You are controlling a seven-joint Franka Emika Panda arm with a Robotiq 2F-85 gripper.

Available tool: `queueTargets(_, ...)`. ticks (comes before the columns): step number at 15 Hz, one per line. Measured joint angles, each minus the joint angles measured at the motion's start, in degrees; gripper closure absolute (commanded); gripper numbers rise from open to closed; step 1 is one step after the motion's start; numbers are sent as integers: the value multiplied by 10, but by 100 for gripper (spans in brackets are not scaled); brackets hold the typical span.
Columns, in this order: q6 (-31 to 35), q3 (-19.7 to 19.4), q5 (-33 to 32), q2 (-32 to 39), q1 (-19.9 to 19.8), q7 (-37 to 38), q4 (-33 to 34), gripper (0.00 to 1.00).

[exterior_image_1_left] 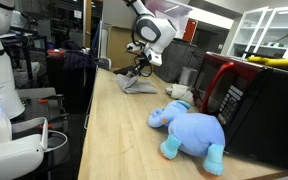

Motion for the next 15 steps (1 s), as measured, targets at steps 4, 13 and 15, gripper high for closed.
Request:
queueTargets(4,0,-2,5,43,-5,47,56,97)
queueTargets(13,-28,-1,21,131,-25,143,180,97)
queueTargets(15,-46,-1,36,144,-34,156,208,97)
